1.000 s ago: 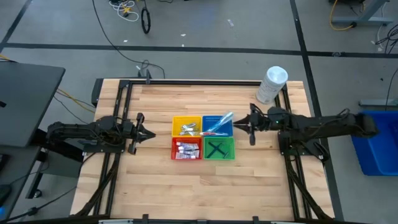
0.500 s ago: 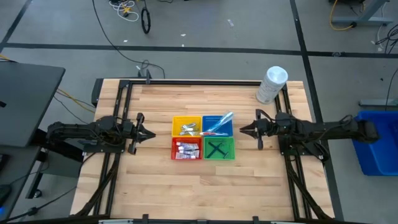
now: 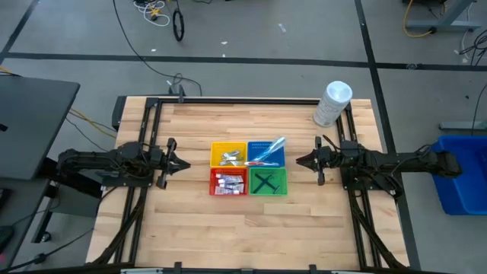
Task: Pick & Place Travel size toiletries
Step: Return to Home Position
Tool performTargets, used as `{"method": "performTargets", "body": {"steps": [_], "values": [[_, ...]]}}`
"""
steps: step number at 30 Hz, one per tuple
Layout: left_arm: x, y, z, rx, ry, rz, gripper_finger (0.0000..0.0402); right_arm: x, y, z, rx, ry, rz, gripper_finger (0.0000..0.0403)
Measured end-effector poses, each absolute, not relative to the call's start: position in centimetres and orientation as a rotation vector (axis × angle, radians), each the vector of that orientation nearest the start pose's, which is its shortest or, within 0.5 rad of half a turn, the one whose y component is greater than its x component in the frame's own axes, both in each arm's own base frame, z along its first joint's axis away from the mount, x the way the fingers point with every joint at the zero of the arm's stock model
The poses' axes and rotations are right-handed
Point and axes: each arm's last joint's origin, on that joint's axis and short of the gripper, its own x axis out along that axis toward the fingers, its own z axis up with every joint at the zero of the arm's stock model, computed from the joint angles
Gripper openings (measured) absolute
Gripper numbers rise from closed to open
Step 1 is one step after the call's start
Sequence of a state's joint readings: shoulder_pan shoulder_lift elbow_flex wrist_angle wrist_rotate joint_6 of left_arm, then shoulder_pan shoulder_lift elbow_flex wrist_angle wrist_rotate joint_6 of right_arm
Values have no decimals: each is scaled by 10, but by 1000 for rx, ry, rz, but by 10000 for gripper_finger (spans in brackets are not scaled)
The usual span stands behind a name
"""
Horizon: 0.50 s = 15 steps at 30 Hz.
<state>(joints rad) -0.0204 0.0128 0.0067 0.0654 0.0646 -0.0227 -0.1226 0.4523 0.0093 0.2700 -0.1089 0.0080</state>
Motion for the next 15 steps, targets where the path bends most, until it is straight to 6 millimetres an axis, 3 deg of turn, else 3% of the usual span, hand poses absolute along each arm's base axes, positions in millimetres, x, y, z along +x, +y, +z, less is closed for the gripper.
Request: {"method": "performTargets", "body": {"steps": [15], "values": [[98, -4, 171, -21, -58, -85, 32, 111, -11, 152, 32, 175, -15, 45]]}}
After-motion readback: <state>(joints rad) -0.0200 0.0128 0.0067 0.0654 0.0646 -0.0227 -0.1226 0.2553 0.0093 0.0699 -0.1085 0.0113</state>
